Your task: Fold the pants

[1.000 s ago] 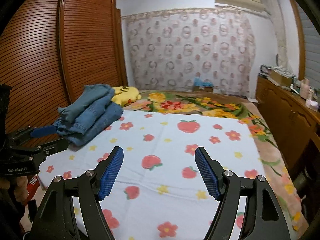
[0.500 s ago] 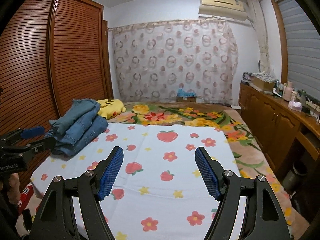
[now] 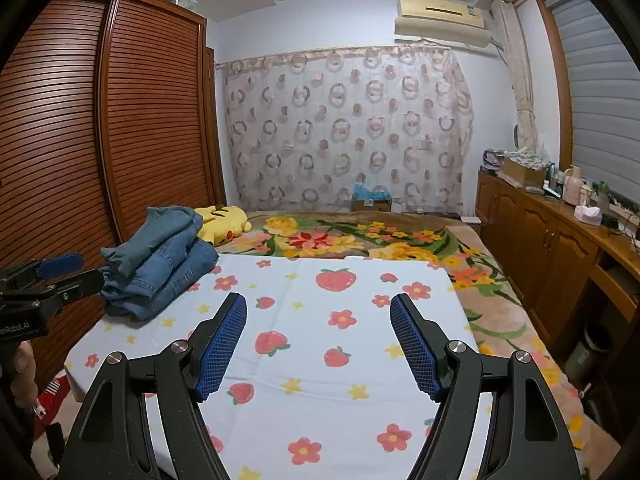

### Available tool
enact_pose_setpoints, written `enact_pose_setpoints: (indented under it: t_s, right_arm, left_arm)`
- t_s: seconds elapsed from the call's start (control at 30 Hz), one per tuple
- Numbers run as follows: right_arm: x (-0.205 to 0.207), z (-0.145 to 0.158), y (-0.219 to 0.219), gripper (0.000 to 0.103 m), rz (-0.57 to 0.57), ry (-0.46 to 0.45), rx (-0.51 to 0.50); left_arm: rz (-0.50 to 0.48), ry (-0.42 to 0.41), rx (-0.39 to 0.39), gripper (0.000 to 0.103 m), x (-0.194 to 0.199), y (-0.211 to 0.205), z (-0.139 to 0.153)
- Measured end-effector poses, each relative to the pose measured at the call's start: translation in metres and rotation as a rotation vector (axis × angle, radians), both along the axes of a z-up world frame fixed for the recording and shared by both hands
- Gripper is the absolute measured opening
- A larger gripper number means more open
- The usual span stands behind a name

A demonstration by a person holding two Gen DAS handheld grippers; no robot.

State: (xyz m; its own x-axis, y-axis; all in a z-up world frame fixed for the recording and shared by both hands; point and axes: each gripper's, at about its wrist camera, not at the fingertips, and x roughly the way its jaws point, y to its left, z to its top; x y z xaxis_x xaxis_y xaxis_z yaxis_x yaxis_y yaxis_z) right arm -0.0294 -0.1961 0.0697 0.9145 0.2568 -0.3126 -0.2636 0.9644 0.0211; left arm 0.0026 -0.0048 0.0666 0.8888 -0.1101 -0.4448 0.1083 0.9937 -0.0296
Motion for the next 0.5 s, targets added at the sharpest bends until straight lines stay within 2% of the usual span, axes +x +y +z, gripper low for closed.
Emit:
enact_pose_setpoints:
  t_s: [0.5]
  right_arm:
    - [0.003,-0.001,-0.011,0.076,-0.003,-0.001,0.006]
  left_arm:
    - [-0.001,0.001,-0.002,0.079,0.0,0.001,0.0]
